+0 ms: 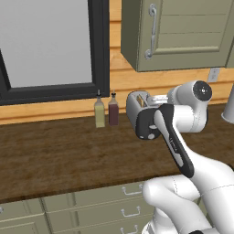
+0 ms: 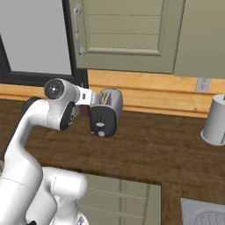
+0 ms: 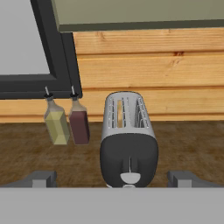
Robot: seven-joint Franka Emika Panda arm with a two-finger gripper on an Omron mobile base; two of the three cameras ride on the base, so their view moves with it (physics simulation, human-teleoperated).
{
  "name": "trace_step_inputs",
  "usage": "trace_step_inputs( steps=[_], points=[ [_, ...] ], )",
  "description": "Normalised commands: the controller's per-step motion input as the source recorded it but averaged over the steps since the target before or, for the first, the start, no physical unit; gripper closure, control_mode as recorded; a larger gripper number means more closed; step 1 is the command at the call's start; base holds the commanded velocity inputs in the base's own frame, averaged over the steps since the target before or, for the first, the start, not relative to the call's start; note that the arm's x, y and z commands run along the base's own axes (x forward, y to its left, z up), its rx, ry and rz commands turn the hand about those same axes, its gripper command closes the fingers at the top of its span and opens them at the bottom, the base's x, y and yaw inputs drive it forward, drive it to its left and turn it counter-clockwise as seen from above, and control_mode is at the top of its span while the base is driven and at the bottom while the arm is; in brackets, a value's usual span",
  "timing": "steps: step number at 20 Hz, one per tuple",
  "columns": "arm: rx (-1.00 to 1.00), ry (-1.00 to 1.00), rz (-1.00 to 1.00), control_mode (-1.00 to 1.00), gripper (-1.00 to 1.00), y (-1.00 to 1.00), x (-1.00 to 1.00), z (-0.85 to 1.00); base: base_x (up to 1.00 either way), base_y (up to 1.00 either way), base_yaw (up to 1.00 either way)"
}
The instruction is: Start the toaster. Once the lever pops up, take the bread to the plate on the dining counter.
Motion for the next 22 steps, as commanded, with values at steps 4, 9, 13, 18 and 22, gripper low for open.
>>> trace_step_inputs(
  steps=[4, 9, 13, 18, 22],
  points=[
    [0.0, 0.0, 0.0, -1.0, -1.0, 0.0, 0.0, 0.0, 0.0, 0.0, 0.0],
    [0.0, 0.0, 0.0, -1.0, -1.0, 0.0, 0.0, 0.0, 0.0, 0.0, 0.0],
    [0.0, 0.0, 0.0, -1.0, -1.0, 0.0, 0.0, 0.0, 0.0, 0.0, 0.0],
    [0.0, 0.0, 0.0, -1.0, -1.0, 0.0, 0.0, 0.0, 0.0, 0.0, 0.0],
    [0.0, 0.0, 0.0, -1.0, -1.0, 0.0, 0.0, 0.0, 0.0, 0.0, 0.0]
  ],
)
